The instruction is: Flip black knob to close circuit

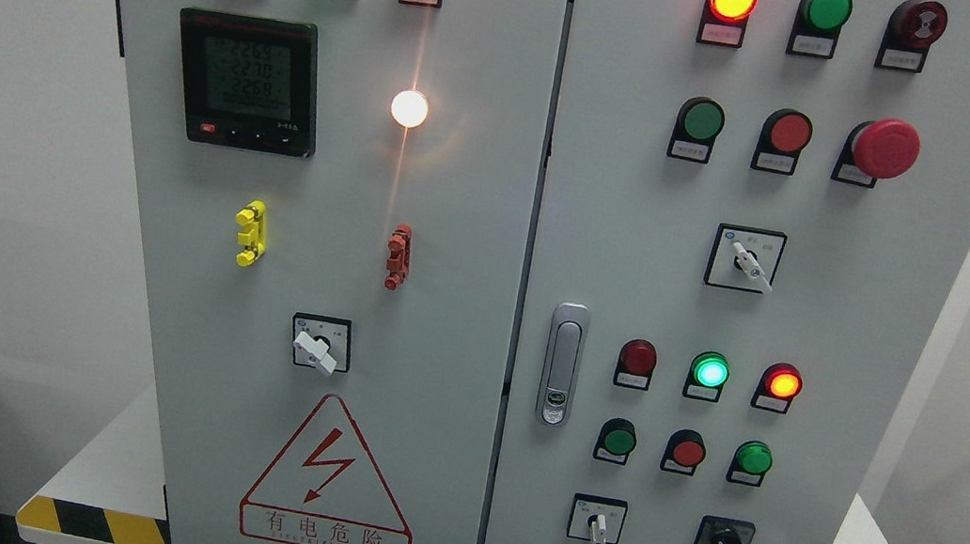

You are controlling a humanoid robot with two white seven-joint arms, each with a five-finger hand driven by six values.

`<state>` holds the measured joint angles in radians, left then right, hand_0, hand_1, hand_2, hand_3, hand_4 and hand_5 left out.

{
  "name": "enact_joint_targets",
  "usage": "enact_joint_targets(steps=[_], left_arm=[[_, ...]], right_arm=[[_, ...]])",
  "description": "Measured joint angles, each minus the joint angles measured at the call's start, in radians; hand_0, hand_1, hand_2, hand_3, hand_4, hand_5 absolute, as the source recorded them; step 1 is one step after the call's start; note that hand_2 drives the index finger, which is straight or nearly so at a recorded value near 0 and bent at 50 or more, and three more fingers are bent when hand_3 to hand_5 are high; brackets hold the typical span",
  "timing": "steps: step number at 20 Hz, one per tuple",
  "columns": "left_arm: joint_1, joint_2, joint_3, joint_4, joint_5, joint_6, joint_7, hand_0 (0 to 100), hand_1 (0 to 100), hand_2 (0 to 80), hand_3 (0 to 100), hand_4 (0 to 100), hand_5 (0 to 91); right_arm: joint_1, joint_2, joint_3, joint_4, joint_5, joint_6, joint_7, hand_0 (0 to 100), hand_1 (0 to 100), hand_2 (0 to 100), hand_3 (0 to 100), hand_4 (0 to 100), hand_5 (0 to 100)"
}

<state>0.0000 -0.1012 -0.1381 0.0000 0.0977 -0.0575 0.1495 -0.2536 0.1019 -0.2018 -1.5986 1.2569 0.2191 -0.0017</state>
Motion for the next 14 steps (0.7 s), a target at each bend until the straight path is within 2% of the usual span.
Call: enact_joint_targets(steps=[14], left_arm=[[0.0,0.0,0.0,0.0,0.0,0.0,0.0,12,56,0.0,0,0,0.0]], right_arm=[[0.021,-0.001,0.04,-0.009,0.001,0.0,-0.016,0,0,84,100,86,90]])
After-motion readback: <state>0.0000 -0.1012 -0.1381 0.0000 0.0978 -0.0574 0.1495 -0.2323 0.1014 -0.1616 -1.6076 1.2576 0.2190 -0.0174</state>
